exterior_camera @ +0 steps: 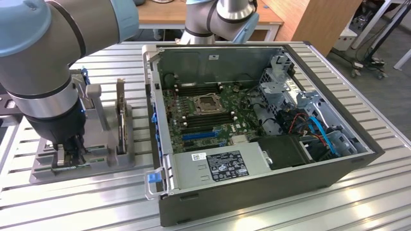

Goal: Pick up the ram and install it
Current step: 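Pick up the ram and move it above insertion slot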

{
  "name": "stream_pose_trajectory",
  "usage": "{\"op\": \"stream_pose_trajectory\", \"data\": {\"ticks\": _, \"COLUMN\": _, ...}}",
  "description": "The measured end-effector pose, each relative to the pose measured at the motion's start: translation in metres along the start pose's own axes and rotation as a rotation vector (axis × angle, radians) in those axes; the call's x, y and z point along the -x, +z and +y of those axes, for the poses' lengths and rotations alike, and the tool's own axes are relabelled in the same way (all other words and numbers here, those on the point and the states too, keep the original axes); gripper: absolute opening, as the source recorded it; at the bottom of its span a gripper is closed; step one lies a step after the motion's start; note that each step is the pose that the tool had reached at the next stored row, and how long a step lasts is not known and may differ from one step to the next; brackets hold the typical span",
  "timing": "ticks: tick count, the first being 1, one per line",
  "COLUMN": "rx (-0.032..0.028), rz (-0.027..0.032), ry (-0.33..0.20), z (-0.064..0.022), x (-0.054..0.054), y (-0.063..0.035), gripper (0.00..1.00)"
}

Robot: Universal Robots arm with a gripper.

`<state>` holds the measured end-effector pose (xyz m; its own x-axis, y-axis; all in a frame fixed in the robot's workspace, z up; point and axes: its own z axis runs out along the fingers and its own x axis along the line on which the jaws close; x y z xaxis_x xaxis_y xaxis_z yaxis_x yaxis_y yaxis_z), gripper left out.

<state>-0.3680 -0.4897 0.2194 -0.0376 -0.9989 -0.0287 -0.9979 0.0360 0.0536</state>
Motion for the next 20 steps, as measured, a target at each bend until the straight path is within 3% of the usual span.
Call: {"op": "stream_pose_trajectory", "data": {"ticks": 20, "rx": 0.001, "rz": 0.0006, "ry": -0.011, "z": -0.0004, "x": -0.0002, "y": 0.0057, "gripper": 0.29}}
